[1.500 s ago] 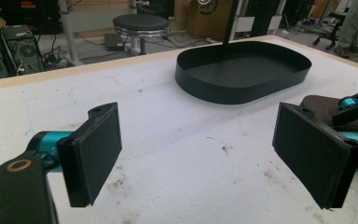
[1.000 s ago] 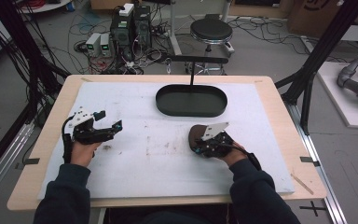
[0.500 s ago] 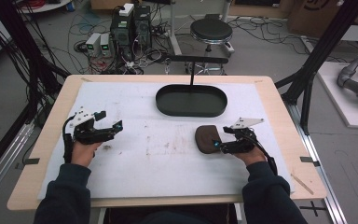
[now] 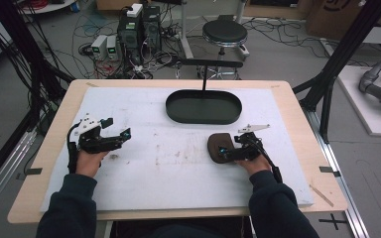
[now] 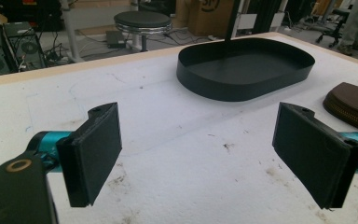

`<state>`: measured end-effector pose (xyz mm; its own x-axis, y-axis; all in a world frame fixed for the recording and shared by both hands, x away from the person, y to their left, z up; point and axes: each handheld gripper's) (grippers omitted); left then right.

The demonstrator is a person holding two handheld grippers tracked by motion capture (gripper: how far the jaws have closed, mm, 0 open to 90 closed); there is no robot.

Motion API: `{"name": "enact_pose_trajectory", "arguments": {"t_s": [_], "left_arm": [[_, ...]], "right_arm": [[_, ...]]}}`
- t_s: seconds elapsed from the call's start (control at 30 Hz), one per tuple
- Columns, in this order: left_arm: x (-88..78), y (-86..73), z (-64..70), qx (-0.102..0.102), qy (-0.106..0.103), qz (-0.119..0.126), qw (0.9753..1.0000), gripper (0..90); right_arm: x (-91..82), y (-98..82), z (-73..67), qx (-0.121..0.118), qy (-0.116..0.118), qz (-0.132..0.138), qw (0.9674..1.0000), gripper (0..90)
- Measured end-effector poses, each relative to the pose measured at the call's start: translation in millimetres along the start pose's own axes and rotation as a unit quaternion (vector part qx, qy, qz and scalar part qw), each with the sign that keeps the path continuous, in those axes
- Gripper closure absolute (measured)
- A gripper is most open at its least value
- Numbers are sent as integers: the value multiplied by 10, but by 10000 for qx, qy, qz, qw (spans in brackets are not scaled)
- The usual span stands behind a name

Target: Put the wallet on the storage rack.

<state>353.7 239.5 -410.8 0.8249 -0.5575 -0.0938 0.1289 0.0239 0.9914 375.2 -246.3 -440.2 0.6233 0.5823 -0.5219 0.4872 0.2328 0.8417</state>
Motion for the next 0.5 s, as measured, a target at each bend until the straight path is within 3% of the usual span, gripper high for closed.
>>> {"name": "enact_pose_trajectory", "arguments": {"t_s": [0.03,0.2,0.33,0.43,0.5], "left_arm": [[2,-1,0,2,-4,1,10000,155],[13,-7,4,26,-11,-35,10000,155],[25,-14,7,32,-19,-60,10000,154],[28,-14,13,54,-22,-67,10000,155],[31,-16,17,51,-29,-73,10000,155]], "right_arm": [[16,-15,27,178,73,-30,9998,148],[12,-16,21,242,131,-60,9996,166],[39,-22,8,326,377,-138,9987,168],[45,-25,20,377,420,-154,9983,168],[53,-32,39,544,499,-208,9971,183]]}}
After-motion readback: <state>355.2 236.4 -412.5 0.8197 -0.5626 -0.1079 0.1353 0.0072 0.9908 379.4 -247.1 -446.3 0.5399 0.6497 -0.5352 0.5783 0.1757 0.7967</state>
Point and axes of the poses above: each handheld gripper's, and its own axes: x roughly forward along the jaws, y roughly out of its top, z roughly to its right, and after that the axes turned 11 degrees about z, right-handed
